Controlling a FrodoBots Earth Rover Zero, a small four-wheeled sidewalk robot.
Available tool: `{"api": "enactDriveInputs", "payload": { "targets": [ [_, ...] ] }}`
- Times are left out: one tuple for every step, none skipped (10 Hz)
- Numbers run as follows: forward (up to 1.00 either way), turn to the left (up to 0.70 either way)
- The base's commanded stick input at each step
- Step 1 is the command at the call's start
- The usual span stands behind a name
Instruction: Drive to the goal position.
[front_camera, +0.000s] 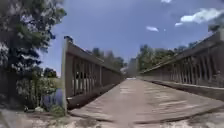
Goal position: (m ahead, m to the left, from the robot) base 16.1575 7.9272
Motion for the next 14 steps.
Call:
{"api": "enactDriveInputs", "payload": {
  "targets": [
    [0.85,0.0],
    [0.85,0.0],
    [0.85,0.0],
    [0.85,0.0],
    [0.85,0.0],
    [0.85,0.0],
    [0.85,0.0],
    [0.85,0.0],
    [0.85,0.0],
    [0.85,0.0],
    [0.85,0.0],
    [0.85,0.0],
    [0.85,0.0],
    [0.85,0.0]
  ]
}}
